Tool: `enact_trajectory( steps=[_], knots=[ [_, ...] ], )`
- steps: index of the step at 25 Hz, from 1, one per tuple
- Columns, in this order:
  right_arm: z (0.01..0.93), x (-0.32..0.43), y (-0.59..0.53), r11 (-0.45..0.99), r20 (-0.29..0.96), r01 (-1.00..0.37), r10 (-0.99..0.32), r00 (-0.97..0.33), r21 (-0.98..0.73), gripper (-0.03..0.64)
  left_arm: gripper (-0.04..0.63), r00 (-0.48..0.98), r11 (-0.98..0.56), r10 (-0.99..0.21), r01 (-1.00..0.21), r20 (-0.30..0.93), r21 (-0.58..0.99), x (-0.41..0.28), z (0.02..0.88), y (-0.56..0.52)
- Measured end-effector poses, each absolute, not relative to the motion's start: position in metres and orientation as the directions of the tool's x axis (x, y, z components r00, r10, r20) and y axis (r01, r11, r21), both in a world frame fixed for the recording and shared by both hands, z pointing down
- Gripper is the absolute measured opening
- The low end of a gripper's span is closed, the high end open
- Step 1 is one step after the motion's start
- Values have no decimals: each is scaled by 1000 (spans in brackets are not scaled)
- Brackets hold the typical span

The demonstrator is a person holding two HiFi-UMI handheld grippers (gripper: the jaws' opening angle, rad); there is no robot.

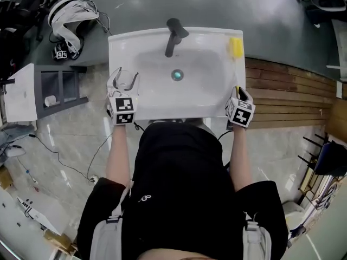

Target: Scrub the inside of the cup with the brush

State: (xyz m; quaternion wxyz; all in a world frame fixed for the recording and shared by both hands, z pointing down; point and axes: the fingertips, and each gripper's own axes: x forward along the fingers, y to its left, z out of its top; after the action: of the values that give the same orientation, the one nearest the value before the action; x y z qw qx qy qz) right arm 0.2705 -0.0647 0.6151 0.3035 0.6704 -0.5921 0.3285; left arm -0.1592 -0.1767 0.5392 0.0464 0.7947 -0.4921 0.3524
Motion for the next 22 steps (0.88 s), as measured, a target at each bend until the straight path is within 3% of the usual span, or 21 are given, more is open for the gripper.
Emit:
enact_trajectory(
  steps=[9, 15, 20, 22],
  knots=[
    [606, 269, -55, -189, 801, -979, -572, 177, 81, 109, 270, 327, -523, -759, -821, 564, -228, -183, 538, -208],
    [570, 246, -67, -159, 721, -982, -669, 180, 98, 106, 270, 367, -529, -766, -827, 528, -192, -191, 537, -227],
    [545, 201, -91, -92, 641, -995, -762, 94, 36, 0, 270, 417, -545, -771, -823, 481, -161, -192, 534, -243],
    [538, 181, -98, -47, 631, -999, -775, 43, 10, -2, 270, 432, -550, -772, -822, 466, -150, -192, 532, -247]
  ],
)
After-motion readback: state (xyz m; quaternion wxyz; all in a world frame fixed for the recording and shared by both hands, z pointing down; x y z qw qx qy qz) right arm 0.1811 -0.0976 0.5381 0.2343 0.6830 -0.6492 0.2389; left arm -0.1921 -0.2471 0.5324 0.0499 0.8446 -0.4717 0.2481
